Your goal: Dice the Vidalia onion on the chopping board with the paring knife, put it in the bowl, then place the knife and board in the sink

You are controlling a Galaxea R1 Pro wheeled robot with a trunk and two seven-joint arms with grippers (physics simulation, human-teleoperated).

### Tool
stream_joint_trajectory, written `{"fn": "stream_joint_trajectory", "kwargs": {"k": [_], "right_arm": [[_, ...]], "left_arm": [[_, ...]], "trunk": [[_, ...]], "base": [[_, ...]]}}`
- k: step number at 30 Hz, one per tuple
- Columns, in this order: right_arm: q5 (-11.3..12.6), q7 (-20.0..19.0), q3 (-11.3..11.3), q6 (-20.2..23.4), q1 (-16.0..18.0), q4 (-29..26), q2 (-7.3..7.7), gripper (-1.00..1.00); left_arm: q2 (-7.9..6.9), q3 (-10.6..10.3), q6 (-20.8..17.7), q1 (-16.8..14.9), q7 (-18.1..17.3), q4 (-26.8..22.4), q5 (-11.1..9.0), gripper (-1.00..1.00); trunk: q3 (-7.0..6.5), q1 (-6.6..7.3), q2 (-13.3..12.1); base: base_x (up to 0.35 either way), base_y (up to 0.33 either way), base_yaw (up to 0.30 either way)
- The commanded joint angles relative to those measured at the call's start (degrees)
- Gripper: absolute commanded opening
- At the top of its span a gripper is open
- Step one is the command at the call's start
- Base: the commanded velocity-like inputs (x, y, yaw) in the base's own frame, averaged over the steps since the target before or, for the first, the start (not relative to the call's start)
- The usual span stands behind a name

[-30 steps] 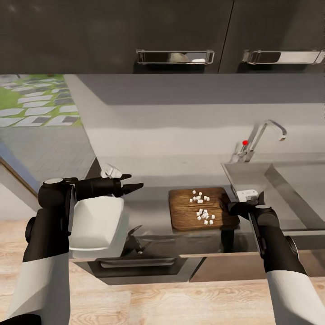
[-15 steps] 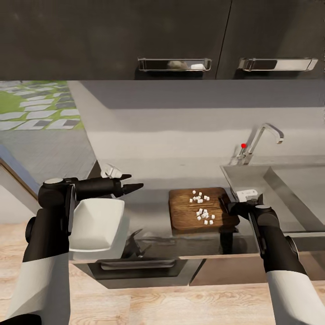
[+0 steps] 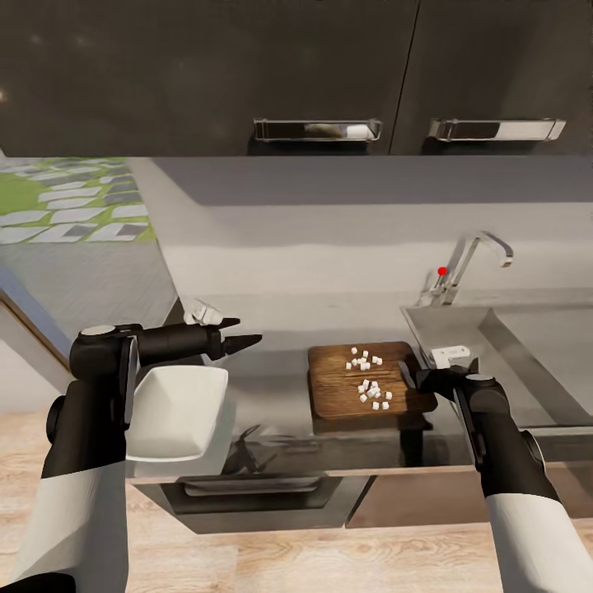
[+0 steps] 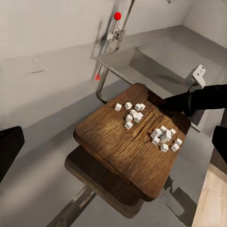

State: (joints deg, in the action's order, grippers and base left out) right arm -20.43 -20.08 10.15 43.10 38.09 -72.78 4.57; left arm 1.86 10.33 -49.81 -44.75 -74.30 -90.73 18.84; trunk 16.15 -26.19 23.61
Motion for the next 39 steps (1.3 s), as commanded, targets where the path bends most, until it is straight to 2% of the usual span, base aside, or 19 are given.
{"fn": "stream_joint_trajectory", "kwargs": {"k": [1,39], "right_arm": [[-0.57,-0.52,0.05,0.20,0.05,-0.07,0.00,-1.00],[-0.57,-0.49,0.04,0.40,0.05,-0.08,0.00,-1.00]], "left_arm": [[0.06,0.13,-0.55,-0.08,-0.57,-0.06,0.58,1.00],[0.07,0.13,-0.55,-0.08,-0.58,-0.06,0.58,1.00]], "trunk": [[0.06,-0.04,0.11],[-0.05,-0.04,0.11]], "base": [[0.000,0.000,0.000],[0.000,0.000,0.000]]}}
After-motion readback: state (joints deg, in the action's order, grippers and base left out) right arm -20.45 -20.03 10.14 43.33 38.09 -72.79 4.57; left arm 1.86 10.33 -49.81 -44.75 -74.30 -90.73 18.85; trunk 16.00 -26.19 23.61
